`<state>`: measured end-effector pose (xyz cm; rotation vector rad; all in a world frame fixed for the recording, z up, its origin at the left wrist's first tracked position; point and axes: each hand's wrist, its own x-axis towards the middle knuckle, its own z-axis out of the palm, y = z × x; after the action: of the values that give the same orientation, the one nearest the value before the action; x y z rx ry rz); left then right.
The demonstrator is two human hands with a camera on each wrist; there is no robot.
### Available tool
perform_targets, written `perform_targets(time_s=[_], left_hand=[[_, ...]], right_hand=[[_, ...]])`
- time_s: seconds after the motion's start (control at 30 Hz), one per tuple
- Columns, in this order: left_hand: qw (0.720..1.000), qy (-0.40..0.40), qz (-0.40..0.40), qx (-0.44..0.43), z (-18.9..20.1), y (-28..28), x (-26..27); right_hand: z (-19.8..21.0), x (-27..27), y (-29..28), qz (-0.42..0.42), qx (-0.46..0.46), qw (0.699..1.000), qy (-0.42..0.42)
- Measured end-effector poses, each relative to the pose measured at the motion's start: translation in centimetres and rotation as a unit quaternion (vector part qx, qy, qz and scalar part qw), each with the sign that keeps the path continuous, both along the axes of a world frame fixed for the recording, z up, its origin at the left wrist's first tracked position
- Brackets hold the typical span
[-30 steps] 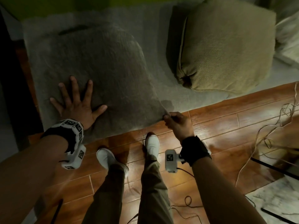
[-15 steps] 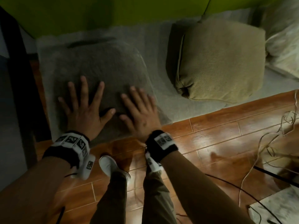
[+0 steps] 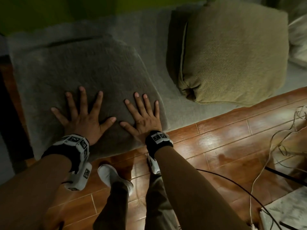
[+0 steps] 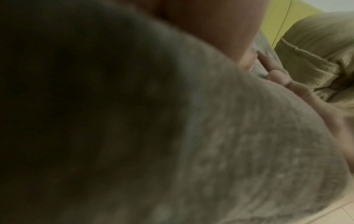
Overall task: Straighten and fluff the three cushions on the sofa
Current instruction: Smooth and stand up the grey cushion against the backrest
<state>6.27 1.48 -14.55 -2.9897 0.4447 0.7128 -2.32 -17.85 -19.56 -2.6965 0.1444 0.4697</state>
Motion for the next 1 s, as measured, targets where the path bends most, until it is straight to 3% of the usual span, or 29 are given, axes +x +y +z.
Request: perform_targets(time_s=[0.2,0.3,0.33,0.4,0.43,0.47,0.5,0.6,0.83,0.9,1.0], left_hand=[[0.998,0.049,0.006,0.029,1.2,0.5,0.2],[0.997,0.071,0.017,0.027,1.8,1.0,0.6],[0.997,0.075,0.018,0.027,1.8,1.2,0.7],[0.996,0.08,0.017,0.024,1.8,1.5,0.8],[0.996,0.081,0.018,0.021,1.9,1.6,0.9],[0.996,0.082,0.019,0.019,1.9,1.7,0.8],[0.996,0.082,0.019,0.018,2.0,1.7,0.8],[0.996,0.082,0.012,0.013,2.1,1.9,0.7],[0.997,0.074,0.008,0.009,2.3,2.3,0.5],[0.998,0.067,0.007,0.007,2.3,2.4,0.5],[0.999,0.054,0.006,0.003,2.1,2.6,0.1]], right_hand=[[1.0,-4.2,-2.7,-0.056,0.023,0.996,0.072],[1.9,-6.9,-4.4,-0.142,0.135,0.98,0.042],[1.9,-7.7,-4.9,-0.225,0.201,0.953,0.014],[2.1,-9.1,-5.3,-0.401,0.333,0.853,-0.015],[2.1,-9.6,-5.4,-0.455,0.401,0.795,-0.004],[2.2,-10.0,-5.7,-0.477,0.449,0.756,0.007],[2.4,-10.2,-5.9,-0.478,0.463,0.746,0.009],[2.5,-10.3,-7.2,-0.458,0.438,0.774,-0.001],[3.6,-10.1,-8.3,-0.36,0.301,0.883,0.015],[3.8,-9.9,-7.6,-0.364,0.311,0.877,0.016],[3.7,-9.1,-6.4,-0.426,0.371,0.825,-0.006]])
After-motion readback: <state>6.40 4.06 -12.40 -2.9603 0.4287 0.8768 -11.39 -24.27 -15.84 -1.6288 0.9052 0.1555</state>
